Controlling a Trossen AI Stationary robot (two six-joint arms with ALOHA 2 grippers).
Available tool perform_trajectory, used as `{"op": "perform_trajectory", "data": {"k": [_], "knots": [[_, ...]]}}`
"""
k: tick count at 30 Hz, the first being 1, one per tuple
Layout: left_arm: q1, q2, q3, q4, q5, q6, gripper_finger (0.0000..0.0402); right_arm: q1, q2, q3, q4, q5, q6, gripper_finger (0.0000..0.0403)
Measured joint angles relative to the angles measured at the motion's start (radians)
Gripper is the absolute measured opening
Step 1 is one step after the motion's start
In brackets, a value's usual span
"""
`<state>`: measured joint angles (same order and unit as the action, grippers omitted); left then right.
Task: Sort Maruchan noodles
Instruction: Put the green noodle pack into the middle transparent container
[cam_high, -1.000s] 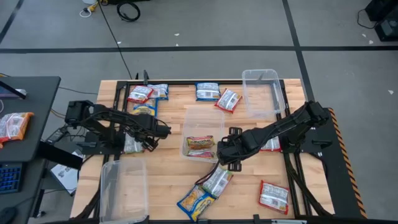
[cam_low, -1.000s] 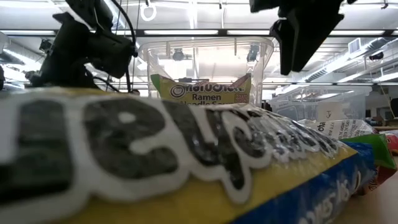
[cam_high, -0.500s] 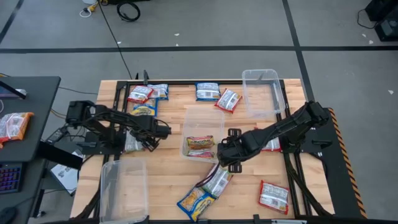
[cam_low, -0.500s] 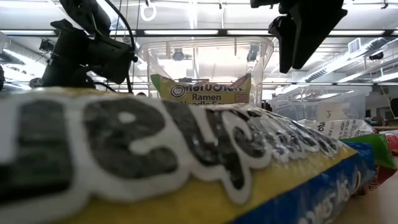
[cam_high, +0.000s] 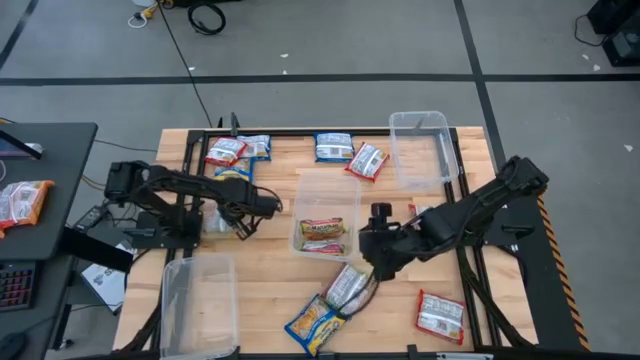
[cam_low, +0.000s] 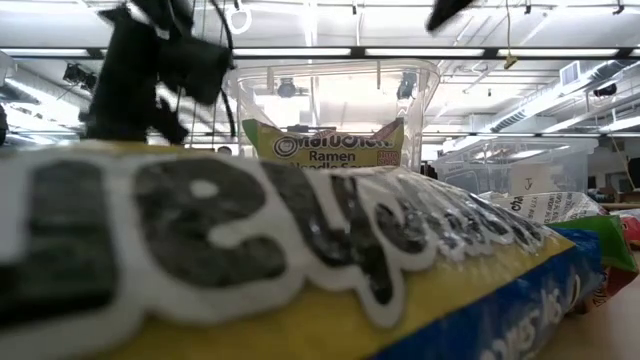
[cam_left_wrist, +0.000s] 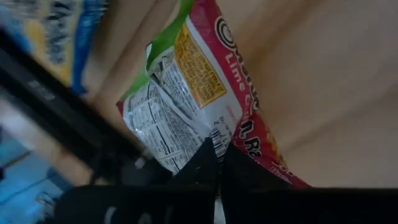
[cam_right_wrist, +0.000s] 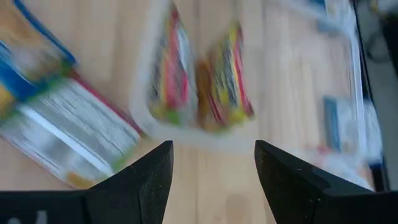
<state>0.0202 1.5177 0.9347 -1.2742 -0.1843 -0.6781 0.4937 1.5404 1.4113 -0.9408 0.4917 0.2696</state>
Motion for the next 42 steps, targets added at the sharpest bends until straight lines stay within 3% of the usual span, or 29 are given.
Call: {"op": "perform_trajectory", "data": {"k": [5, 10, 14, 18, 20, 23, 28, 33, 37, 42], "knots": [[-0.064, -0.128, 0.147, -0.038, -0.003, 0.012, 0.0003, 0.025, -0.044, -0.111, 0.323, -0.063, -0.149, 0.023], [-0.171, -0.312, 0.249, 0.011, -0.131, -0.017, 0.0002, -0.005, -0.129, -0.371, 0.799, -0.041, -0.255, 0.023], [-0.26, -0.45, 0.262, 0.167, -0.24, 0.052, 0.0001, -0.045, -0.18, -0.502, 1.069, -0.056, -0.304, 0.0233], [-0.3, -0.528, 0.262, 0.381, -0.272, 0.224, 0.0001, -0.096, -0.196, -0.513, 1.176, -0.154, -0.403, 0.0256], [-0.313, -0.538, 0.262, 0.51, -0.245, 0.388, 0.0001, -0.129, -0.193, -0.509, 1.219, -0.212, -0.436, 0.0277], [-0.332, -0.533, 0.262, 0.708, -0.128, 0.633, 0.0001, -0.188, -0.178, -0.5, 1.246, -0.305, -0.446, 0.031], [-0.332, -0.466, 0.262, 0.947, 0.061, 0.905, 0.0003, -0.255, -0.121, -0.501, 1.392, -0.358, -0.446, 0.0345], [-0.318, -0.368, 0.262, 1.127, 0.21, 1.042, 0.0004, -0.258, -0.048, -0.518, 1.679, -0.41, -0.525, 0.0346], [-0.305, -0.324, 0.262, 1.193, 0.284, 1.1, 0.0004, -0.259, -0.034, -0.518, 1.737, -0.492, -0.535, 0.0342], [-0.269, -0.304, 0.264, 1.234, 0.298, 1.108, 0.0005, -0.26, -0.036, -0.518, 1.784, -0.665, -0.52, 0.034]]}}
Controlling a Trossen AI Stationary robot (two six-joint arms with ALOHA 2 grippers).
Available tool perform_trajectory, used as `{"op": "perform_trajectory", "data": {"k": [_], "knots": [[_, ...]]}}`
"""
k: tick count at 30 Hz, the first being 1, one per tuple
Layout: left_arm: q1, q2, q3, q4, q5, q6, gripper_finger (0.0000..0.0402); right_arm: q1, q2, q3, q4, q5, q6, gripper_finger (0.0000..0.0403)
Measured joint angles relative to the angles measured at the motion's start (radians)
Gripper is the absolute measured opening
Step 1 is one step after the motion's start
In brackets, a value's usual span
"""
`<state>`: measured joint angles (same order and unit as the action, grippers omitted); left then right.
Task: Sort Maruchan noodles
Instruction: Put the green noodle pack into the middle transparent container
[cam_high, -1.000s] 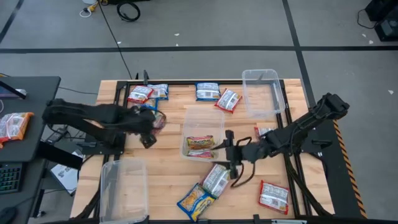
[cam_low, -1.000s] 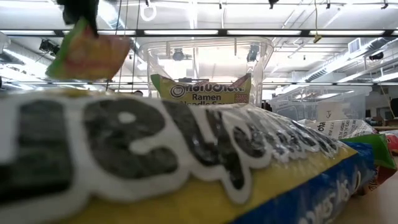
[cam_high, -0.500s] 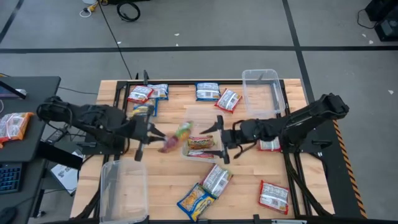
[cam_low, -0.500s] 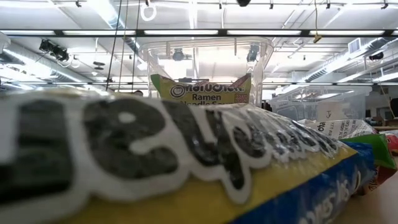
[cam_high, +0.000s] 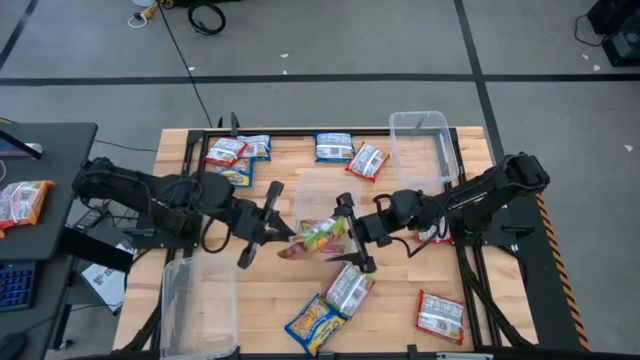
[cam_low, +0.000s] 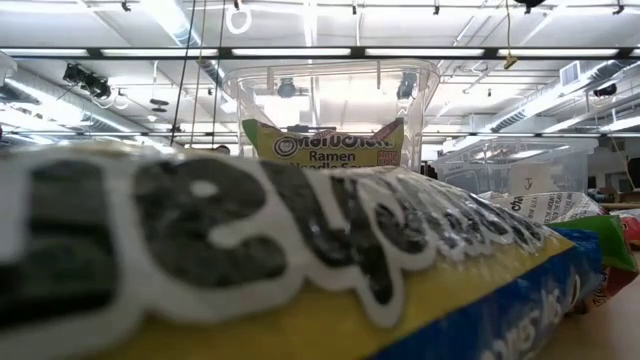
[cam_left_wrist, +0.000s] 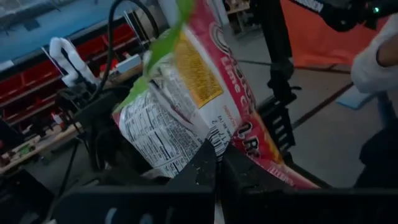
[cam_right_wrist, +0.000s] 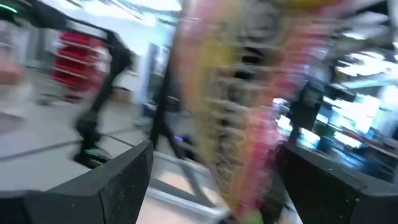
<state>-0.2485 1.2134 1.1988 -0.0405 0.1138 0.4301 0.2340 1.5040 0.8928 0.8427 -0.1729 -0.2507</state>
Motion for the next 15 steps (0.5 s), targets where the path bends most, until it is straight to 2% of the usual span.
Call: {"op": "perform_trajectory", "data": {"k": [4, 9, 15], "knots": [[0.028, 0.024, 0.0, 0.009, 0.004, 0.001, 0.0005, -0.002, 0.0, -0.001, -0.001, -0.016, 0.012, 0.034], [0.067, 0.065, -0.001, 0.033, 0.084, 0.002, 0.0006, -0.013, 0.0, -0.001, 0.027, 0.076, 0.049, 0.0328], [0.085, 0.079, -0.002, 0.038, 0.106, 0.002, 0.0006, -0.024, -0.001, -0.001, 0.07, 0.066, 0.098, 0.0282]]}}
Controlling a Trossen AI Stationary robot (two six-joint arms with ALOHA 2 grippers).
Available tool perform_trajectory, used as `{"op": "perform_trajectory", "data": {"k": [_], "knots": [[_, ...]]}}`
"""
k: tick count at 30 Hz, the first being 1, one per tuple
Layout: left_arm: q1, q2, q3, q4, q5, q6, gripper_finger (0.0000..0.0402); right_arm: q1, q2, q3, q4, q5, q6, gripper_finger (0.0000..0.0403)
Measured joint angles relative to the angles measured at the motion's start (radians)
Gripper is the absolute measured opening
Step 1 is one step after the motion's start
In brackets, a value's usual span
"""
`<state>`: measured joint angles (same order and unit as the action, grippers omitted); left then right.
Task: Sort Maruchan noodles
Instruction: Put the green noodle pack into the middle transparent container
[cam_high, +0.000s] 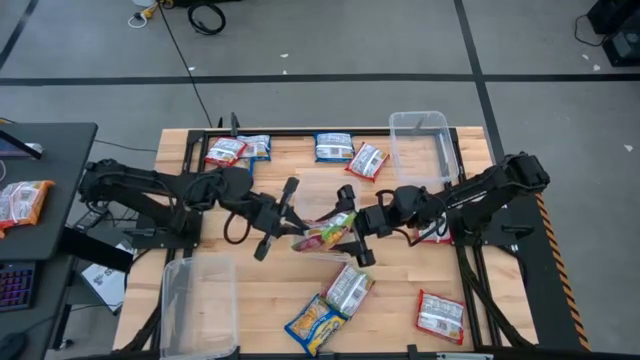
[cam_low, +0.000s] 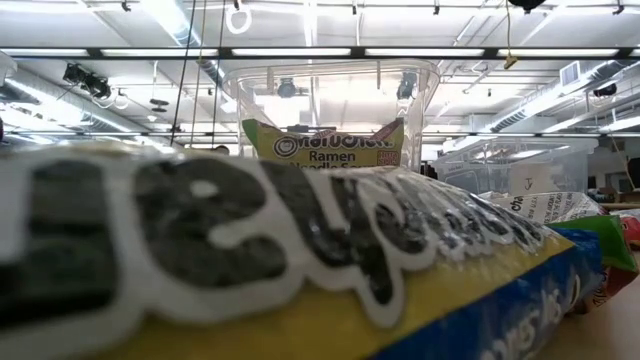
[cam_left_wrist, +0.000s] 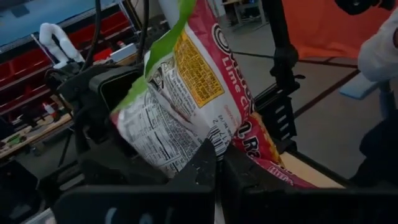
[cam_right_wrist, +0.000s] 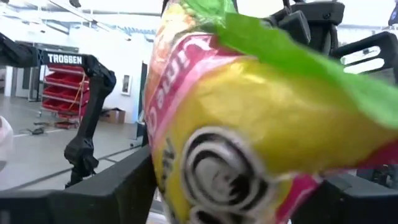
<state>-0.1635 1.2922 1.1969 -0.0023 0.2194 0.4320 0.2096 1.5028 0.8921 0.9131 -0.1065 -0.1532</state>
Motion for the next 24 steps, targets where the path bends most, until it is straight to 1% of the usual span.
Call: {"op": "perform_trajectory", "data": {"k": [3, 5, 8, 10, 12, 13, 15, 17, 20, 21, 24], "knots": [[-0.001, -0.001, 0.0, -0.001, 0.058, -0.004, 0.0006, 0.001, 0.0, 0.0, -0.008, -0.007, 0.008, 0.0241], [-0.006, -0.003, 0.0, -0.003, 0.067, -0.029, 0.0007, 0.002, 0.0, 0.0, -0.009, -0.008, 0.019, 0.0212], [-0.014, -0.005, 0.0, -0.003, 0.019, -0.086, 0.0015, 0.002, 0.0, 0.0, -0.011, -0.013, 0.019, 0.0172], [-0.021, -0.006, 0.0, -0.006, -0.017, -0.126, 0.0028, 0.0, -0.002, 0.0, -0.027, -0.014, 0.012, 0.0155], [-0.031, -0.01, 0.0, -0.026, -0.036, -0.154, 0.0047, 0.0, -0.002, 0.0, -0.053, -0.001, 0.003, 0.0152], [-0.038, -0.018, 0.0, -0.046, -0.052, -0.159, 0.0059, 0.0, -0.002, 0.0, -0.068, 0.022, 0.003, 0.0151], [-0.052, -0.043, 0.0, -0.09, -0.115, -0.173, 0.0086, 0.001, -0.009, 0.015, -0.132, 0.075, -0.004, 0.0151], [-0.07, -0.082, 0.0, -0.154, -0.199, -0.201, 0.0117, 0.003, -0.034, 0.055, -0.283, 0.159, -0.018, 0.0154], [-0.099, -0.166, 0.002, -0.303, -0.324, -0.234, 0.0165, 0.006, -0.064, 0.171, -0.636, 0.335, -0.029, 0.0156], [-0.11, -0.197, 0.002, -0.371, -0.366, -0.251, 0.018, 0.008, -0.065, 0.226, -0.779, 0.395, -0.029, 0.0156], [-0.132, -0.272, 0.003, -0.564, -0.485, -0.349, 0.0214, 0.004, -0.042, 0.404, -1.137, 0.518, 0.015, 0.0156]]}}
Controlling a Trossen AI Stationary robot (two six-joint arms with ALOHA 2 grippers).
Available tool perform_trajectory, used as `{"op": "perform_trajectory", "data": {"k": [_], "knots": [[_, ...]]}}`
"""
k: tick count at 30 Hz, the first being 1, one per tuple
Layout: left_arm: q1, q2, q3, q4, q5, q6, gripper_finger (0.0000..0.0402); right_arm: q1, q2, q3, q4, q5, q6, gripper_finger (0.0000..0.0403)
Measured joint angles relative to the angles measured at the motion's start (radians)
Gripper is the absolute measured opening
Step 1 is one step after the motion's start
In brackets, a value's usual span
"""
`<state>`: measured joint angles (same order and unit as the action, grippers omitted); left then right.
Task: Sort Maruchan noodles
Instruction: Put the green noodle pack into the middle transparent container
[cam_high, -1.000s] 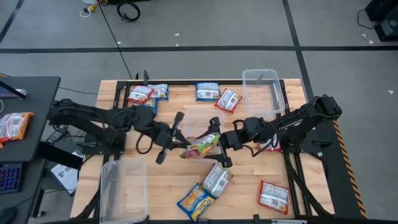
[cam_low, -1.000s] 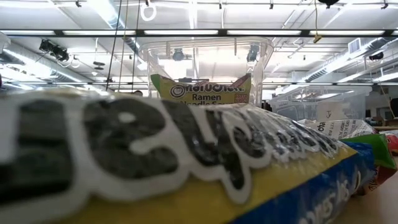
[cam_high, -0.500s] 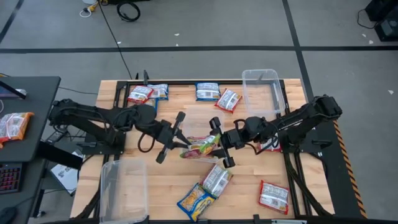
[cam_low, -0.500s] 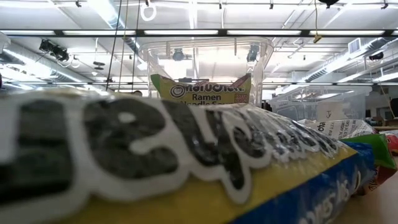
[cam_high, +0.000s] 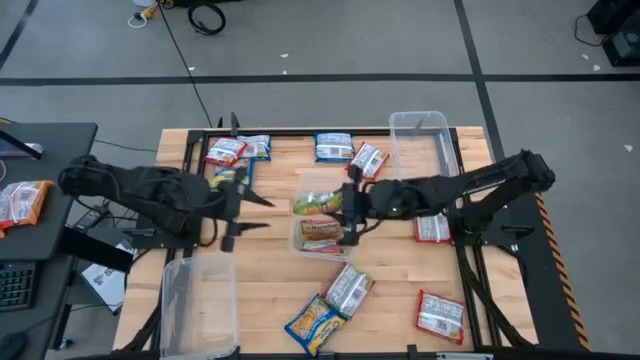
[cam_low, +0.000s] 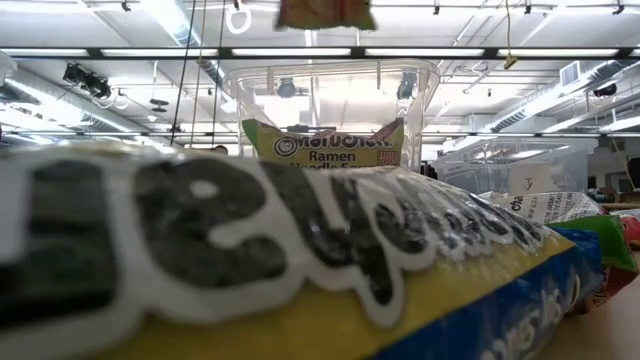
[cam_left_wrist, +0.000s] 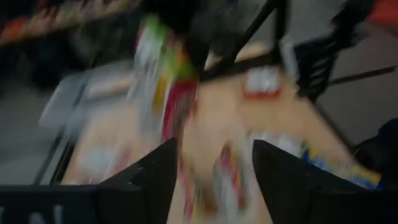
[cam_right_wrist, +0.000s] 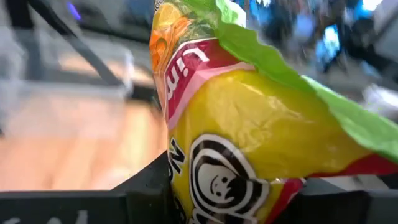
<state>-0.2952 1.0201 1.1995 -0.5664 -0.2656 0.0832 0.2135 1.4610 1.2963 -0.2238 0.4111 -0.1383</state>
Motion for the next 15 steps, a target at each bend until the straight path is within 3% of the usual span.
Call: {"op": "perform_trajectory", "data": {"k": [5, 7, 11, 15], "knots": [[-0.004, -0.041, -0.004, -0.254, -0.14, -0.207, 0.023, -0.061, 0.134, 0.222, -0.439, 0.044, 0.131, 0.0155], [-0.004, -0.041, -0.04, -0.272, -0.175, -0.246, 0.0229, -0.084, 0.193, 0.286, -0.551, 0.039, 0.159, 0.0155], [0.013, -0.039, -0.152, -0.261, -0.187, -0.279, 0.0224, -0.113, 0.328, 0.381, -0.727, -0.022, 0.196, 0.0155], [0.044, -0.039, -0.264, -0.255, -0.19, -0.344, 0.0223, -0.128, 0.419, 0.438, -0.794, -0.046, 0.185, 0.0155]]}}
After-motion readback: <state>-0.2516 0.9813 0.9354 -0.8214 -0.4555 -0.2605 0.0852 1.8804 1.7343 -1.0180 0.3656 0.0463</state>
